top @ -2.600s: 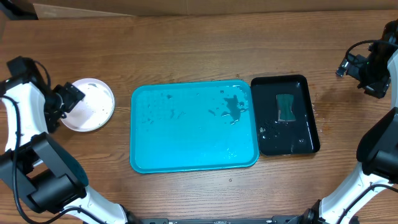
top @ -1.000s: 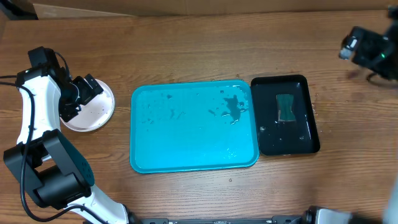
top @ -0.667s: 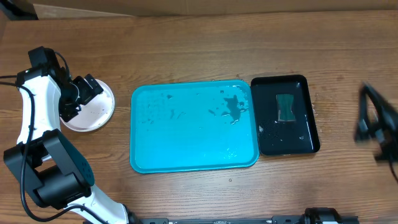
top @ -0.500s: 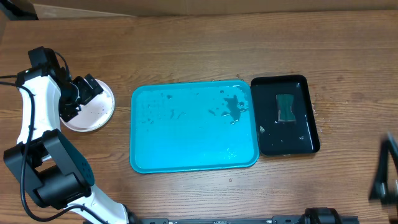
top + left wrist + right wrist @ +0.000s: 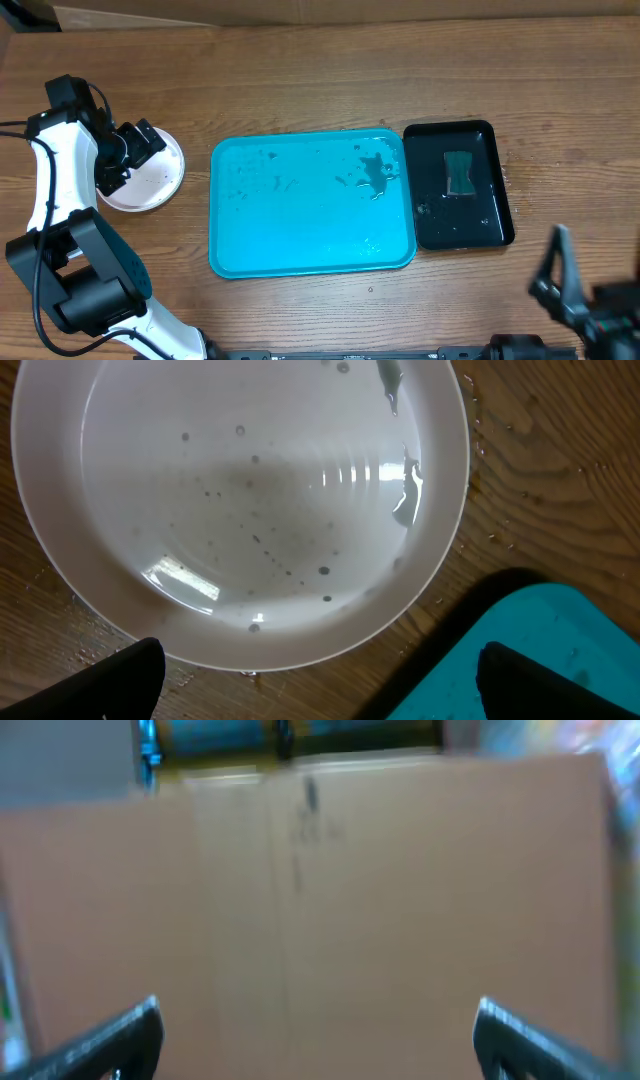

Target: Clean dirty plates on tray and stack at the side

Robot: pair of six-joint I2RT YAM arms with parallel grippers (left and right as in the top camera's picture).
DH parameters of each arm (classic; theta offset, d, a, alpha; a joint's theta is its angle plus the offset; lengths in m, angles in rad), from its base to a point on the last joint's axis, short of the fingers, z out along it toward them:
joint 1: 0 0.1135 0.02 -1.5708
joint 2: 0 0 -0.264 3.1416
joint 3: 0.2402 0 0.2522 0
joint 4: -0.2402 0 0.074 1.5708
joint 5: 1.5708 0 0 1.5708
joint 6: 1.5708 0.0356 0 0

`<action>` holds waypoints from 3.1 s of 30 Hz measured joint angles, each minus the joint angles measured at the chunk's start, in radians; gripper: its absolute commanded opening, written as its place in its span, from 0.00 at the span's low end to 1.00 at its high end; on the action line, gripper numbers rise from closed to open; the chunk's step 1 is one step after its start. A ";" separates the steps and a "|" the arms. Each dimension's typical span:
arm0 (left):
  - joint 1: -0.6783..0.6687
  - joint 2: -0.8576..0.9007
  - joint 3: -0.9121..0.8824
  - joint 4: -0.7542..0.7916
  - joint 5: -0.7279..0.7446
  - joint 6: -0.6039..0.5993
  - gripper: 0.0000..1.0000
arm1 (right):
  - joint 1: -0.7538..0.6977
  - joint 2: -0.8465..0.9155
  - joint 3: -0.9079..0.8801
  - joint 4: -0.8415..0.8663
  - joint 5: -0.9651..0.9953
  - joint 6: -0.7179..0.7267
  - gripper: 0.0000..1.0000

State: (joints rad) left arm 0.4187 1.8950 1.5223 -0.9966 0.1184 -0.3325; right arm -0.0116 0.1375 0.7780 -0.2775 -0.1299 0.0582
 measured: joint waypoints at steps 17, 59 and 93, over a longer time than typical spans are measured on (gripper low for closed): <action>0.000 0.000 0.000 0.001 0.002 0.000 1.00 | 0.025 -0.122 -0.757 0.601 -0.088 0.037 1.00; 0.000 0.000 -0.001 0.001 0.002 0.000 1.00 | 0.040 -0.124 -0.760 0.187 0.111 0.001 1.00; -0.523 -0.723 -0.026 0.013 0.000 0.000 1.00 | 0.043 -0.124 -0.760 0.188 0.112 0.001 1.00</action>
State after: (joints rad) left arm -0.1047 1.1721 1.4967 -0.9840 0.1181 -0.3321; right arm 0.0315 0.0139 0.0181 -0.0898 -0.0181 0.0589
